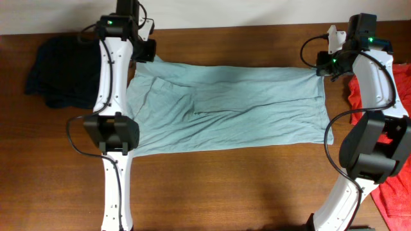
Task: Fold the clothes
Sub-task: 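Fold the shirt's top edge down toward the bottom hem with both grippers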
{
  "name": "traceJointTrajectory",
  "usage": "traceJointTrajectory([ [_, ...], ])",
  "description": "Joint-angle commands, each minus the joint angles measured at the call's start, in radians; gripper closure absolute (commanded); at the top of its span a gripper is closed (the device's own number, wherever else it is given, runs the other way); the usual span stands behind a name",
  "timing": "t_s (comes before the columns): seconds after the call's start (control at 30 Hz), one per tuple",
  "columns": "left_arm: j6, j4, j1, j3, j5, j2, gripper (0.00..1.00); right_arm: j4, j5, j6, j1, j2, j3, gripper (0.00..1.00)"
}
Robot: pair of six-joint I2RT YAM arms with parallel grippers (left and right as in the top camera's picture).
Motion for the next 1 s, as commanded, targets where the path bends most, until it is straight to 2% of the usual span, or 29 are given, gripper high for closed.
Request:
traceJointTrajectory([
  [0.0,0.011,-0.031,0.016,0.023,-0.022,-0.094,0.99,-0.011,-0.014,-0.01,-0.013,-0.032,0.017,0.96],
  [0.47,0.005,-0.233,0.02,0.023,-0.003,-0.12,0.99,-0.143,-0.053,-0.037,-0.034,-0.037,0.017,0.96],
  [0.97,-0.121,-0.233,0.018,0.015,0.033,-0.136,0.99,-0.271,-0.055,-0.055,-0.092,-0.06,0.017,0.96],
])
